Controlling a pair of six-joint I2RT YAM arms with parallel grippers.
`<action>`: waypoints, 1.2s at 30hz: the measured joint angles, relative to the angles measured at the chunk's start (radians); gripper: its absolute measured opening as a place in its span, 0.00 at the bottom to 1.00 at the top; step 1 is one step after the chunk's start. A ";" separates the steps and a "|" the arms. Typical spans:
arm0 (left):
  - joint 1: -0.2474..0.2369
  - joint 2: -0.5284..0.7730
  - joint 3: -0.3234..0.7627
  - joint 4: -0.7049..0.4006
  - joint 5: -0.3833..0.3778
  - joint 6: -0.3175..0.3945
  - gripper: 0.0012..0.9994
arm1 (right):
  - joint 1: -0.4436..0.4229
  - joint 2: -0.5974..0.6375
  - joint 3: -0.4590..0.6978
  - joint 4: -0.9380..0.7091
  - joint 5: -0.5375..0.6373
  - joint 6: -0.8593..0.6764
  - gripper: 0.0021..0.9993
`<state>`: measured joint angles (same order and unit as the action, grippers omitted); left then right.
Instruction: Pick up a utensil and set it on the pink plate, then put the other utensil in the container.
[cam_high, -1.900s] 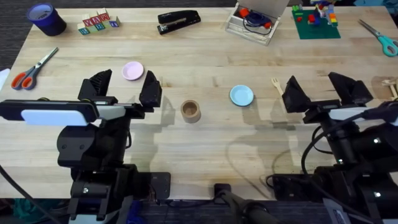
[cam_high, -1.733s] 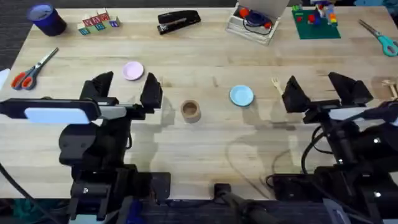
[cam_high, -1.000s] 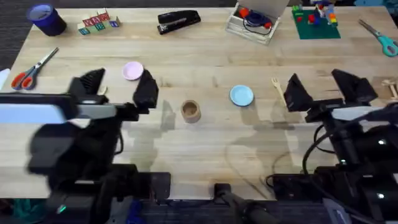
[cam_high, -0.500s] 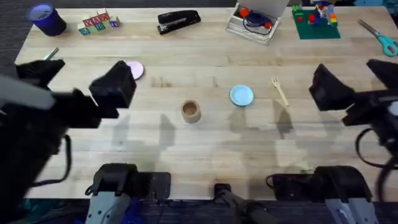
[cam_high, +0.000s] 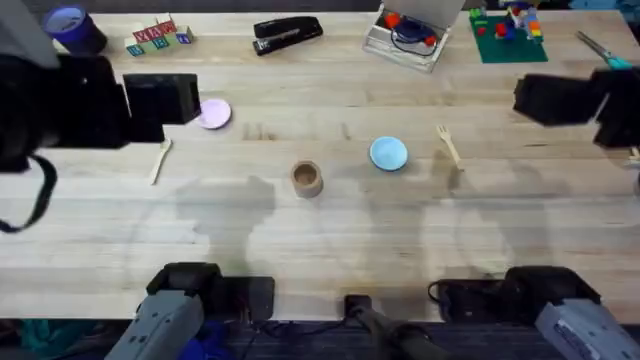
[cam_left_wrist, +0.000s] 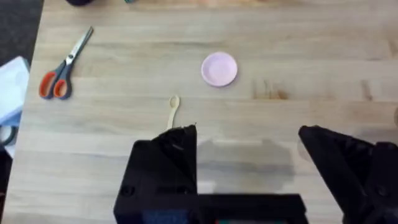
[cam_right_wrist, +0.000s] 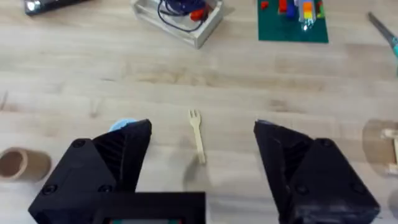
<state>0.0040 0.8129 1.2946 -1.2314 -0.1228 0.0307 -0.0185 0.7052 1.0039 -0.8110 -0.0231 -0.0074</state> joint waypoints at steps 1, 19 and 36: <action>0.000 0.025 0.022 -0.022 -0.003 0.000 0.99 | 0.000 0.035 0.032 -0.024 0.000 0.000 1.00; 0.000 0.240 0.173 -0.197 -0.130 0.008 0.99 | 0.000 0.415 0.385 -0.318 0.000 -0.064 1.00; 0.000 0.240 0.174 -0.202 -0.162 0.012 0.99 | 0.000 0.416 0.385 -0.329 0.000 -0.068 1.00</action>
<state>0.0040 1.0529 1.4689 -1.4338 -0.2852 0.0425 -0.0185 1.1213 1.3891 -1.1404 -0.0231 -0.0753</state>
